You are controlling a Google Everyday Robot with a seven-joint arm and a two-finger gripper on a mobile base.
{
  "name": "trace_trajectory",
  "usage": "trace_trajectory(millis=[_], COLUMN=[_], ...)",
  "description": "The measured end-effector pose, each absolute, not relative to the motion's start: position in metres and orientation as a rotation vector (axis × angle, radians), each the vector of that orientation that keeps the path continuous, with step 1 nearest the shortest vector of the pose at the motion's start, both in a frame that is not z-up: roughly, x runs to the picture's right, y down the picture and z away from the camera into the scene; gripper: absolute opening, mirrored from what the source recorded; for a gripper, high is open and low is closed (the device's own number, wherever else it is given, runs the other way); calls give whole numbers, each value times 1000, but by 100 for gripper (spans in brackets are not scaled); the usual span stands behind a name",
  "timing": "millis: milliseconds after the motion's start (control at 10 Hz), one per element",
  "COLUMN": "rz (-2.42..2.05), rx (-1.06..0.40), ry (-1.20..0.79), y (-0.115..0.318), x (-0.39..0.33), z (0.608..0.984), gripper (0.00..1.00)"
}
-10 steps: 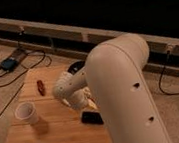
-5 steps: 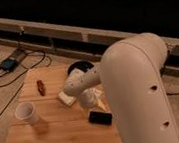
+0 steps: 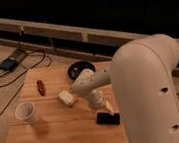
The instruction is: Push the eraser across the table
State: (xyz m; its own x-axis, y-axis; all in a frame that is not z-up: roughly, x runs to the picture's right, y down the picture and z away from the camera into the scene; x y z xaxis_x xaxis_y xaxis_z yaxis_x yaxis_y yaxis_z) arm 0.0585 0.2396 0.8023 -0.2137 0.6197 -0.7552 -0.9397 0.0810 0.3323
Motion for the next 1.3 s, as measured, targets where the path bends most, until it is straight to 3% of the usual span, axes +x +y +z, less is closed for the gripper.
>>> trace_trajectory(millis=[1300], rz=[1644], rx=[-392], ry=[1085], y=[246], x=[120], z=[781], gripper=[65])
